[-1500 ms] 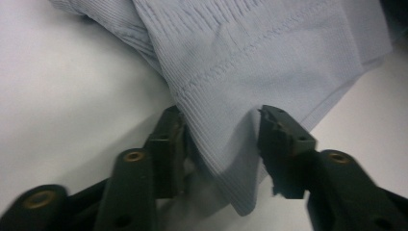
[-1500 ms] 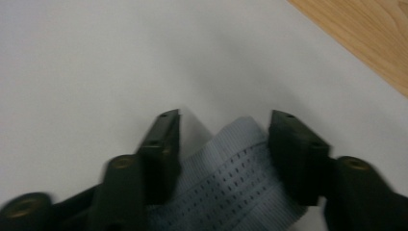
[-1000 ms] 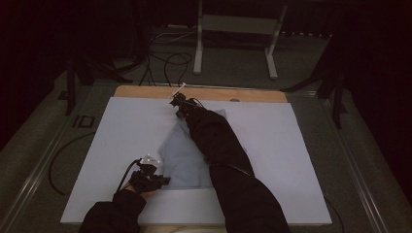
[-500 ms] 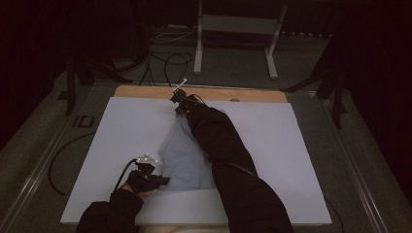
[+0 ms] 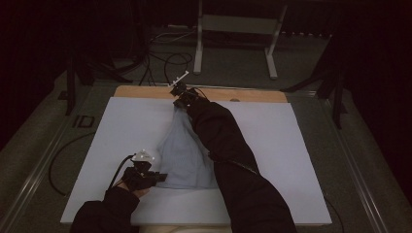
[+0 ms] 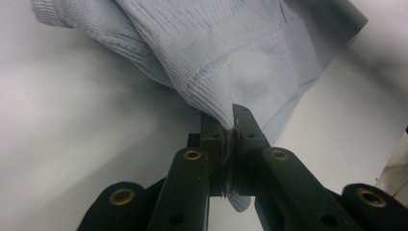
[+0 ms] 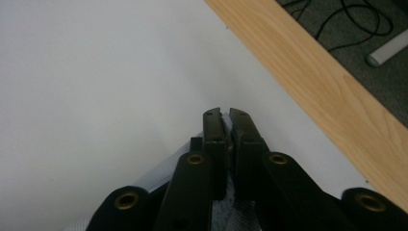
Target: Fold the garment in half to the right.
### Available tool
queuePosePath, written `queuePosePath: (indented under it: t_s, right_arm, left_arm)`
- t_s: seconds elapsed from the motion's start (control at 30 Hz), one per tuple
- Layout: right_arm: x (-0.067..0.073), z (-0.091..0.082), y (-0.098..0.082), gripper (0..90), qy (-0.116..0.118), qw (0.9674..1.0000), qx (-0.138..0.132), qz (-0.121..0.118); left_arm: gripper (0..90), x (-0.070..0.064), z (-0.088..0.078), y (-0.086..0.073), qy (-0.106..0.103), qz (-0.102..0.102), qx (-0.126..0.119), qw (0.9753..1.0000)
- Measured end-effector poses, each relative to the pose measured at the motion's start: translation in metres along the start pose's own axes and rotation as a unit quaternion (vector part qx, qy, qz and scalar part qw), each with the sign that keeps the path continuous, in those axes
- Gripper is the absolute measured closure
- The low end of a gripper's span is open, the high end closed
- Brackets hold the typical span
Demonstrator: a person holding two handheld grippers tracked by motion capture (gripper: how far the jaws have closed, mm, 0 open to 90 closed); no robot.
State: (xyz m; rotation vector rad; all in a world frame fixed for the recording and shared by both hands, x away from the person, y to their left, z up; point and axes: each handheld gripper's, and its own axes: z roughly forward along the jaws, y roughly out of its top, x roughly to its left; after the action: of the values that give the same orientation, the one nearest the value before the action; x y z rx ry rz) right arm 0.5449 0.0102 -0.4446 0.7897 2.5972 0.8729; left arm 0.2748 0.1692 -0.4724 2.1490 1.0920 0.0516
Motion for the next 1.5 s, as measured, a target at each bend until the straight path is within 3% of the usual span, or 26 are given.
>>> queuePosePath:
  t_s: [0.23,0.5,0.67,1.17,1.5]
  right_arm:
    - [-0.002,-0.013,0.006,87.3,-0.002,0.9999,-0.014,-0.002]
    - [-0.005,-0.033,0.010,87.2,-0.007,0.9996,-0.027,-0.003]
    - [-0.010,-0.043,0.006,87.2,-0.012,0.9995,-0.029,0.000]
    - [-0.045,-0.085,-0.020,87.2,-0.021,0.9984,-0.046,0.025]
    - [-0.062,-0.096,-0.044,87.2,-0.020,0.9974,-0.055,0.041]
  left_arm:
    - [86.6,-0.001,-0.004,0.001,0.002,-0.001,-0.001,1.0000]
    - [86.7,-0.025,-0.013,0.029,-0.008,0.041,-0.010,0.9991]
    - [86.7,-0.032,-0.009,0.040,-0.013,0.051,-0.010,0.9986]
    - [86.7,-0.071,0.016,0.084,-0.037,0.100,-0.001,0.9942]
    - [86.7,-0.094,0.043,0.102,-0.051,0.121,0.013,0.9913]
